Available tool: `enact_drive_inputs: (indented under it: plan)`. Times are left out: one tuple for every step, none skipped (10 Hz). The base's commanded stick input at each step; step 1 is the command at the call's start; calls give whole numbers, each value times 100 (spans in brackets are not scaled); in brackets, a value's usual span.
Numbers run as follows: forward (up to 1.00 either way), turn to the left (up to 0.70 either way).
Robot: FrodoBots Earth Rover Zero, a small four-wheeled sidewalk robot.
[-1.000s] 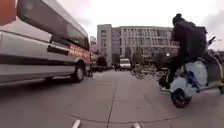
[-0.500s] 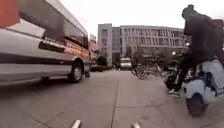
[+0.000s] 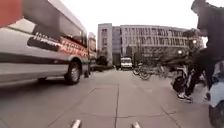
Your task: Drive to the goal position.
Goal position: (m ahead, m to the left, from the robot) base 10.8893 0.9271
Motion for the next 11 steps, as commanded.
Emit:
enact_drive_inputs:
  plan:
    - [70,0]
    - [70,0]
    - [70,0]
    - [70,-3]
    - [70,-14]
    - [70,-25]
    - [70,-35]
    - [70,-31]
    - [70,-11]
    - [70,-5]
    - [70,0]
